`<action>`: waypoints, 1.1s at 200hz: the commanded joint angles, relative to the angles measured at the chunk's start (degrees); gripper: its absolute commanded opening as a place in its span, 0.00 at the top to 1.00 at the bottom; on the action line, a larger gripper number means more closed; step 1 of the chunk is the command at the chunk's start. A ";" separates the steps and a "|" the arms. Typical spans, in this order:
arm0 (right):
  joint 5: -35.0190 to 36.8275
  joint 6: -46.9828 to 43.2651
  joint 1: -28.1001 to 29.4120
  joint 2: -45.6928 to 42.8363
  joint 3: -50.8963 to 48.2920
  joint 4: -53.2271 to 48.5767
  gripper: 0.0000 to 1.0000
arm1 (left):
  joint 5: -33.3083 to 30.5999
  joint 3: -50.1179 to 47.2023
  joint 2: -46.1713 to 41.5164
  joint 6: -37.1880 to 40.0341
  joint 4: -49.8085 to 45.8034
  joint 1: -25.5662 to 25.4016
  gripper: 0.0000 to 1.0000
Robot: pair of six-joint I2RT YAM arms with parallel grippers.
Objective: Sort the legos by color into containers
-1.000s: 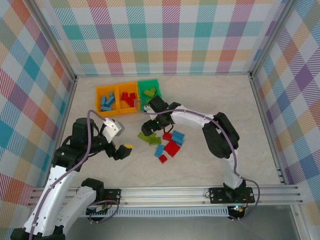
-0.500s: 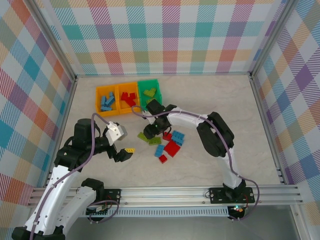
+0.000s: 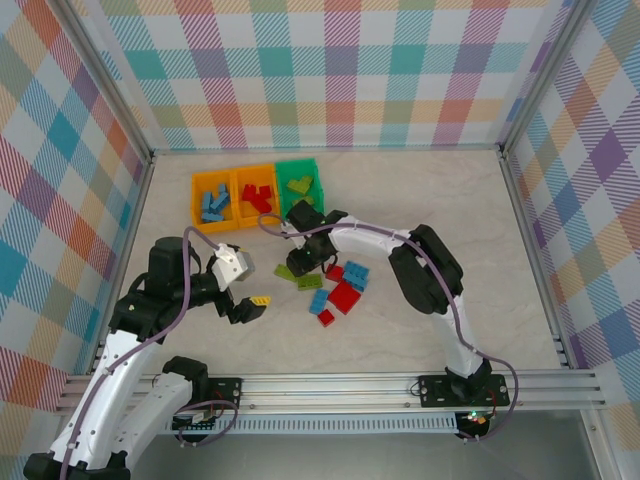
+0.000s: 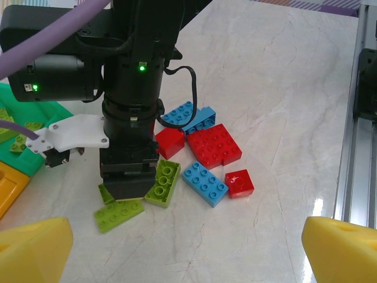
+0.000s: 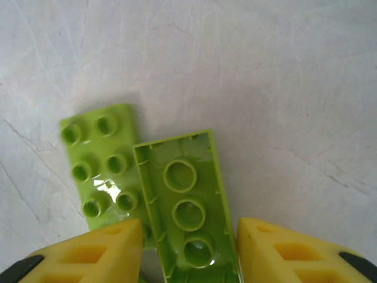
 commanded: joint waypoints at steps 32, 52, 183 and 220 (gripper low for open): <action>8.14 0.76 -0.31 2.03 0.94 -4.04 0.58 | 1.74 -1.03 -1.14 0.99 1.80 -0.49 0.00; 9.37 1.83 -0.40 2.05 1.00 -4.54 0.56 | 1.82 -1.11 -1.14 0.94 1.85 -0.49 0.00; 4.19 3.11 -0.91 -6.90 -0.95 3.20 0.72 | 12.41 -2.32 -1.83 7.35 -0.04 -0.51 0.00; 6.82 3.05 -3.30 -8.60 1.80 12.32 0.75 | 3.48 -3.96 -1.59 -3.26 8.29 -0.48 0.00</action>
